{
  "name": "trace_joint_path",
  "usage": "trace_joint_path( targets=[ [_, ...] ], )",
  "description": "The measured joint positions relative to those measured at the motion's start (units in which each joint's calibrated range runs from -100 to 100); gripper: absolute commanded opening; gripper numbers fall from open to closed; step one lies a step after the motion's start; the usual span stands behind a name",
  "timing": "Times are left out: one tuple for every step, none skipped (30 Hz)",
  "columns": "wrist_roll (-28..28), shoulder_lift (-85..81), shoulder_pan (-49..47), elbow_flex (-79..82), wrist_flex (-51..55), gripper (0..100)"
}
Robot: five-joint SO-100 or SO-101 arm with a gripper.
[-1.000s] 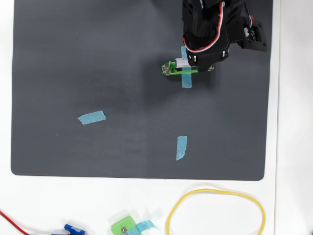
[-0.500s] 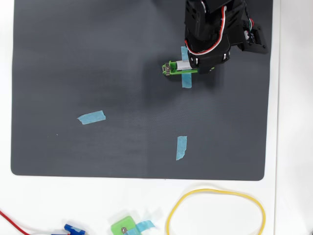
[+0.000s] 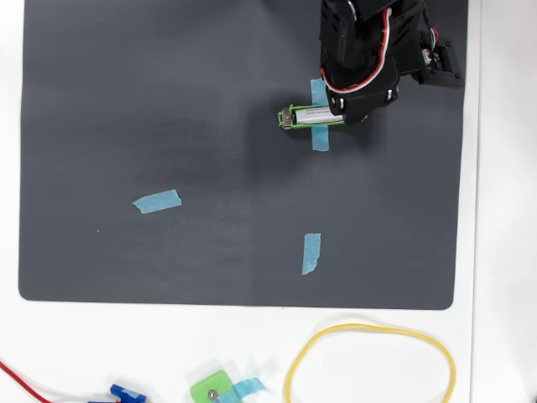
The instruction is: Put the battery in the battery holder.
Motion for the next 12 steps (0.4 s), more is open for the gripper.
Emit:
trace_joint_path(
  targets=[
    [0.00, 0.00, 0.00, 0.00, 0.00, 0],
    [0.00, 0.00, 0.00, 0.00, 0.00, 0],
    [0.00, 0.00, 0.00, 0.00, 0.00, 0],
    [0.00, 0.00, 0.00, 0.00, 0.00, 0],
    [0.00, 0.00, 0.00, 0.00, 0.00, 0],
    [0.00, 0.00, 0.00, 0.00, 0.00, 0],
    [0.00, 0.00, 0.00, 0.00, 0.00, 0],
    [0.78, 0.00, 0.67, 0.00, 0.00, 0],
    [0.98, 0.00, 1.01, 0.00, 0.00, 0],
    [2.07, 0.00, 1.80, 0.00, 0.00, 0],
    [2.33, 0.00, 1.80, 0.00, 0.00, 0],
    [2.59, 0.42, 2.02, 0.00, 0.00, 0]
  ],
)
